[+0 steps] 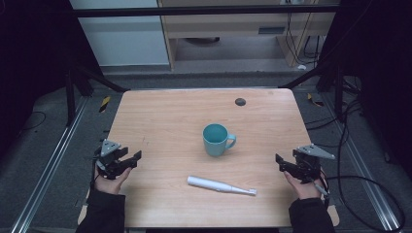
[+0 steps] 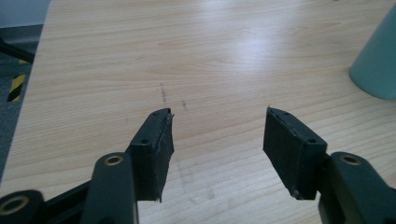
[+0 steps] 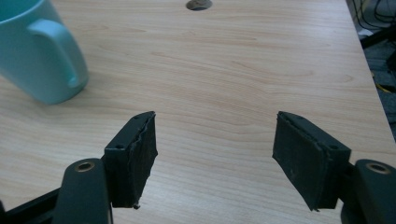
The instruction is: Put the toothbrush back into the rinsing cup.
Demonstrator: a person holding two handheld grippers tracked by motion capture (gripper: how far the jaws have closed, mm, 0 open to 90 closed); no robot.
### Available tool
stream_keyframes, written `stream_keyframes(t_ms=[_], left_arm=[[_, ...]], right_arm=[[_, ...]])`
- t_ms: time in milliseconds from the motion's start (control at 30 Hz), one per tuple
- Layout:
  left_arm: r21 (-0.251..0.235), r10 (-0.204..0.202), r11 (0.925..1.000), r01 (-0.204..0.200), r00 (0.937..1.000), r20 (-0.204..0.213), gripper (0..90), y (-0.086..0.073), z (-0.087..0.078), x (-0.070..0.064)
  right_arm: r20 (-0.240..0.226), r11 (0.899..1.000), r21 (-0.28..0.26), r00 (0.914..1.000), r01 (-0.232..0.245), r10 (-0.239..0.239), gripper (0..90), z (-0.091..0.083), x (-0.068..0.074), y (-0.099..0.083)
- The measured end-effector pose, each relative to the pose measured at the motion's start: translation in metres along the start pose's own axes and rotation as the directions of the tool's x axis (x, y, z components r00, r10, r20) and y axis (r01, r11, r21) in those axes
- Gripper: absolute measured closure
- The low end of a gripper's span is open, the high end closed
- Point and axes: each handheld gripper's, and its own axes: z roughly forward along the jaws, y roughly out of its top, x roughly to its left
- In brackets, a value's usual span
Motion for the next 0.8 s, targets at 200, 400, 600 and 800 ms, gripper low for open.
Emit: stream_keyframes(t_ms=[200, 400, 600, 800], left_arm=[[0.027, 0.02, 0.9994, -0.021, 0.9985, 0.052, 50.6, 0.001, 0.001, -0.014], [0.062, 0.091, 0.9931, -0.099, 0.9879, 0.126, 61.7, 0.002, 0.003, -0.034], [0.078, 0.109, 0.9892, -0.124, 0.9799, 0.167, 69.4, 0.003, 0.005, -0.046], [0.101, 0.106, 0.9862, -0.131, 0.9692, 0.222, 78.2, 0.004, 0.007, -0.058]], right_arm=[[-0.057, 0.997, 0.03, 0.9955, 0.077, -0.075, 36.7, -0.006, 0.018, 0.003], [-0.136, 0.992, 0.031, 0.9836, 0.124, -0.119, 52.9, -0.015, 0.036, 0.003], [-0.225, 0.982, 0.082, 0.9628, 0.172, -0.15, 69.2, -0.017, 0.053, -0.001], [-0.295, 0.969, 0.11, 0.9381, 0.223, -0.182, 80.9, -0.015, 0.068, -0.003]])
